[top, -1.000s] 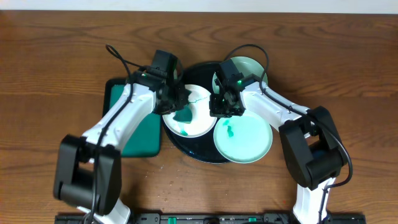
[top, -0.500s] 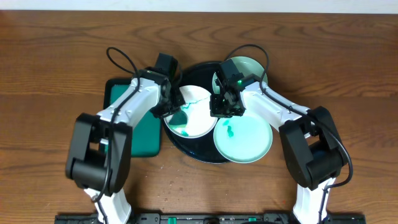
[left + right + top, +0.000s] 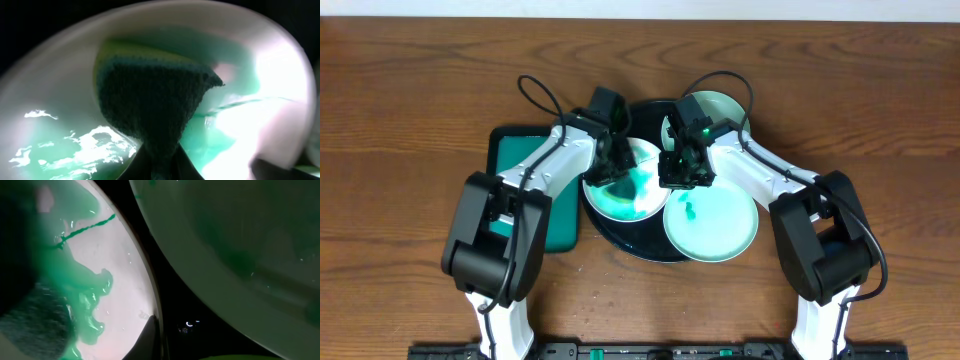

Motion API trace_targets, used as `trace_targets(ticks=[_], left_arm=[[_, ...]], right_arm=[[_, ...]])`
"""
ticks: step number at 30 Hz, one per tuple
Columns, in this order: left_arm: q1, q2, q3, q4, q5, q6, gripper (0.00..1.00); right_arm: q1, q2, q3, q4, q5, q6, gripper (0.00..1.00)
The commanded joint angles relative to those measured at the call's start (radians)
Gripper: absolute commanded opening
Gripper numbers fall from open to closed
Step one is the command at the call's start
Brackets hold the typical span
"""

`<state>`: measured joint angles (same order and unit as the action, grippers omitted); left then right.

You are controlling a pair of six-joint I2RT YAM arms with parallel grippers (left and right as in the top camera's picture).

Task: Clean dirty plates on tray and stack at the side
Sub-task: 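Scrub the white plate with the sponge while the right gripper holds it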

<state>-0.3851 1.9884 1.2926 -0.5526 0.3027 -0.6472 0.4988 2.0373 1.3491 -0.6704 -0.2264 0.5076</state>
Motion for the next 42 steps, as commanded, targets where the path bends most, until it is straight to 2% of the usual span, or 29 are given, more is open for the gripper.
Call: trace_targets(ticks=[1, 7, 12, 20, 29, 31, 35, 42], left_arm=[[-0.061, 0.097, -0.023, 0.063, 0.215, 0.026, 0.07], [-0.061, 0.097, -0.022, 0.095, 0.264, 0.026, 0.07], [-0.061, 0.097, -0.022, 0.112, 0.359, 0.079, 0.07], [-0.068, 0.097, -0.022, 0.12, 0.423, 0.117, 0.07], [-0.069, 0.097, -0.023, -0.058, 0.436, 0.203, 0.07], [-0.068, 0.097, -0.023, -0.095, 0.395, 0.201, 0.07], [-0.056, 0.097, -0.023, -0.181, 0.218, 0.153, 0.07], [-0.017, 0.097, -0.022, -0.255, -0.018, 0.11, 0.07]], right_arm=[[0.013, 0.028, -0.008, -0.016, -0.01, -0.008, 0.01], [0.013, 0.028, -0.008, -0.019, -0.01, -0.008, 0.01], [0.013, 0.028, -0.008, -0.018, -0.01, -0.007, 0.01], [0.013, 0.028, -0.008, -0.029, -0.011, -0.007, 0.01], [0.013, 0.028, -0.008, -0.037, -0.01, -0.007, 0.01], [0.013, 0.028, -0.008, -0.04, -0.011, -0.007, 0.01], [0.013, 0.028, -0.008, -0.047, -0.01, -0.007, 0.01], [0.013, 0.028, -0.008, -0.045, -0.01, -0.006, 0.01]])
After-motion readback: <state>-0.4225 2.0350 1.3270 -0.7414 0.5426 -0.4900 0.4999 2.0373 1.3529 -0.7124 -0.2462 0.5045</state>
